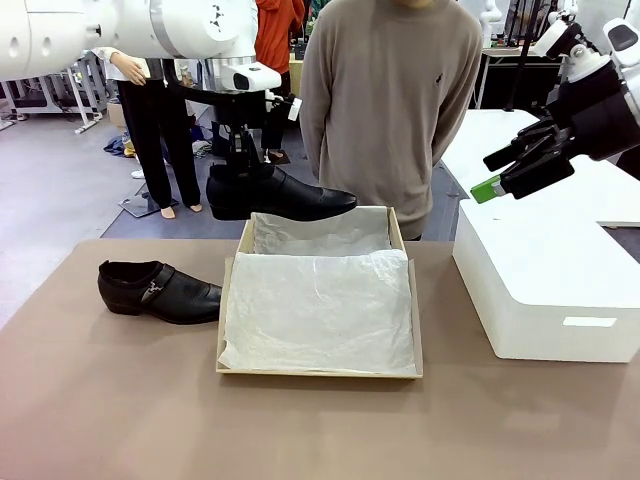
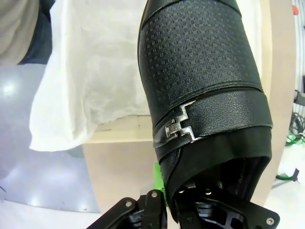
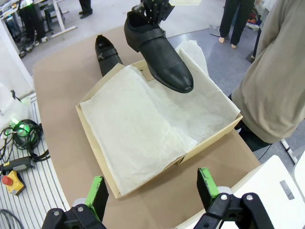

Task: Pack the shoes into the box.
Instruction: Place one shoe of the Shoes into the Shoes Box.

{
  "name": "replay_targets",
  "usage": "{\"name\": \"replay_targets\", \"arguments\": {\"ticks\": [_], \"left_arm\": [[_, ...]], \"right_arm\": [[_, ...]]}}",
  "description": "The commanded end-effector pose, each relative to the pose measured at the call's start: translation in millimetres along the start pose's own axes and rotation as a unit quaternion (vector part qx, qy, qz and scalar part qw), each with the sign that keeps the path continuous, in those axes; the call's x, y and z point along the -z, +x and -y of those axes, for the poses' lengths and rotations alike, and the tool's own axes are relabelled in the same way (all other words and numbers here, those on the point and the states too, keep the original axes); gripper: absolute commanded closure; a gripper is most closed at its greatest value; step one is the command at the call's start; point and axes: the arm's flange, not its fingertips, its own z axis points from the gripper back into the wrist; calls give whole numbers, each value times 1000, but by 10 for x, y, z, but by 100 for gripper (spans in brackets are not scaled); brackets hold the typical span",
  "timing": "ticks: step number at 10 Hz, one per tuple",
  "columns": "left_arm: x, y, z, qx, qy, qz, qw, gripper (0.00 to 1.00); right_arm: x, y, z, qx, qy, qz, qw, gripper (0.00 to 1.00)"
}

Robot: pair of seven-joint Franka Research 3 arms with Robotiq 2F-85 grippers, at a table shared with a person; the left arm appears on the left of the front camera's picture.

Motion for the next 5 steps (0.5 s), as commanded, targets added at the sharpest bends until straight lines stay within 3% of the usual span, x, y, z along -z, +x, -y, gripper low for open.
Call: {"name": "replay_targets", "arguments": {"ticks": [1,5], "left_arm": [[-37,243,-73,7,3,10,1000,100],[123,590,-162,22,6,2,1000,100]], "right_arm": [[7,9,16,-4,6,9,1000,0],[7,9,16,-4,6,9,1000,0]]}}
